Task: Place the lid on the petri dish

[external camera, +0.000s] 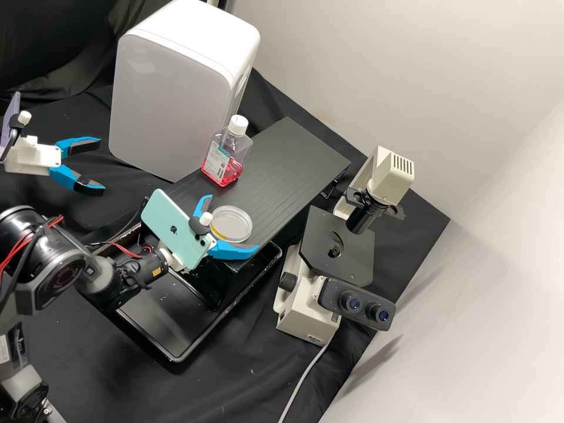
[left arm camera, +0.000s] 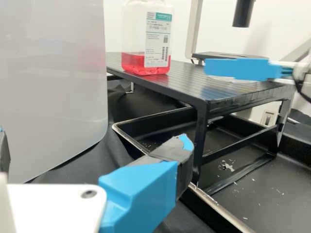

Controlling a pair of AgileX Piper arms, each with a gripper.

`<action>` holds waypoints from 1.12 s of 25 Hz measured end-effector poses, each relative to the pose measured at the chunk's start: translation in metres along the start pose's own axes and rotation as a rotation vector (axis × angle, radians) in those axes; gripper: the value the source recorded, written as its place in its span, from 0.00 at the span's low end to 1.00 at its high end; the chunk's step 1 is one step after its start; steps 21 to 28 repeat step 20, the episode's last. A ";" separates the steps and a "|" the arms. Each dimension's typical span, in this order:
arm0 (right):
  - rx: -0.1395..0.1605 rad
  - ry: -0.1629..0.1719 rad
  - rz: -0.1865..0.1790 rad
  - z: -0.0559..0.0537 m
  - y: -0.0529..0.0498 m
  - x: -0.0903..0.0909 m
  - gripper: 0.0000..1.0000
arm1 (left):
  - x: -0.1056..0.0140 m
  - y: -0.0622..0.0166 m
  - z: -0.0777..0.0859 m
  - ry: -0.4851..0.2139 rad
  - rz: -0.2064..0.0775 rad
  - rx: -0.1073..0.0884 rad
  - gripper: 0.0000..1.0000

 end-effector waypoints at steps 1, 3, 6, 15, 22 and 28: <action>0.000 -0.006 0.003 0.001 0.002 -0.004 1.00 | 0.000 0.0000 0.000 0.006 0.003 -0.004 1.00; -0.001 -0.012 0.001 0.003 0.003 -0.012 1.00 | 0.000 0.0005 -0.001 0.036 0.015 -0.003 1.00; -0.009 -0.012 0.006 0.002 0.005 -0.022 1.00 | -0.001 0.0020 0.001 0.075 0.035 0.034 1.00; -0.078 0.038 0.024 -0.017 0.001 -0.051 1.00 | -0.004 0.0055 0.008 0.083 0.057 0.080 1.00; -0.033 0.054 0.027 -0.017 0.004 -0.065 1.00 | -0.004 0.0054 0.008 0.083 0.056 0.091 1.00; -0.033 0.054 0.027 -0.017 0.004 -0.065 1.00 | -0.004 0.0054 0.008 0.083 0.056 0.091 1.00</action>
